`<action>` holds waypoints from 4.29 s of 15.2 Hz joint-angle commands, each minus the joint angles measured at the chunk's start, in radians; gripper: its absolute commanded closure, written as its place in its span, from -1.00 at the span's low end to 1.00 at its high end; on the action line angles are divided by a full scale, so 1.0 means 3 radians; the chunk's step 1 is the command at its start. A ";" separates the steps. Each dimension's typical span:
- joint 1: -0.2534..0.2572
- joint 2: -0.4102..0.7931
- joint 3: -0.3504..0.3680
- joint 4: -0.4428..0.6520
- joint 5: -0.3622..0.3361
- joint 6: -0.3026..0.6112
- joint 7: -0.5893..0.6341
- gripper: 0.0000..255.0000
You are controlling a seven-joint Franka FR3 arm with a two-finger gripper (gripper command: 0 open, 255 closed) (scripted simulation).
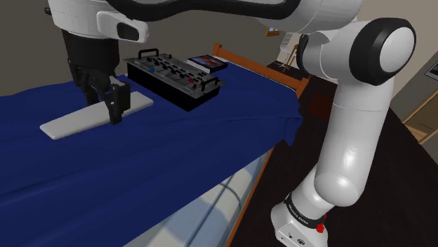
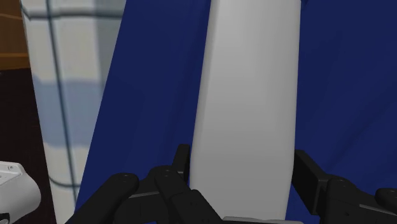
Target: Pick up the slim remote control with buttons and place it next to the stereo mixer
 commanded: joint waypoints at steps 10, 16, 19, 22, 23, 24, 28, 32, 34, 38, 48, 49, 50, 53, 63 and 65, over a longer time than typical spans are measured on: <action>-0.0486 -0.0075 -0.0090 0.0066 0.0084 -0.0074 -0.0598 1.00; -0.0720 0.0038 -0.0213 0.0244 0.0029 -0.0133 -0.0996 1.00; -0.0790 0.0147 -0.0286 0.0406 -0.0031 -0.0192 -0.1181 1.00; -0.0829 0.0300 -0.0372 0.0640 -0.0114 -0.0278 -0.1373 1.00; -0.0849 0.0291 -0.0370 0.0578 -0.0109 -0.0228 -0.1369 1.00; -0.0867 0.0284 -0.0369 0.0519 -0.0104 -0.0178 -0.1366 1.00; -0.0929 0.0264 -0.0367 0.0302 -0.0097 0.0013 -0.1351 1.00; -0.0974 0.0262 -0.0372 0.0109 -0.0103 0.0193 -0.1332 1.00; -0.0991 0.0266 -0.0377 0.0021 -0.0110 0.0280 -0.1322 1.00; -0.1016 0.0285 -0.0391 -0.0140 -0.0133 0.0448 -0.1298 1.00; -0.1032 0.0386 -0.0451 -0.0465 -0.0234 0.0836 -0.1221 1.00; -0.1031 0.0400 -0.0459 -0.0492 -0.0247 0.0872 -0.1212 1.00; -0.1029 0.0414 -0.0468 -0.0518 -0.0261 0.0909 -0.1203 1.00; -0.1020 0.0461 -0.0496 -0.0591 -0.0304 0.1015 -0.1175 1.00; -0.0971 0.0630 -0.0600 -0.0764 -0.0454 0.1318 -0.1081 1.00; -0.0971 0.0631 -0.0600 -0.0763 -0.0454 0.1317 -0.1081 1.00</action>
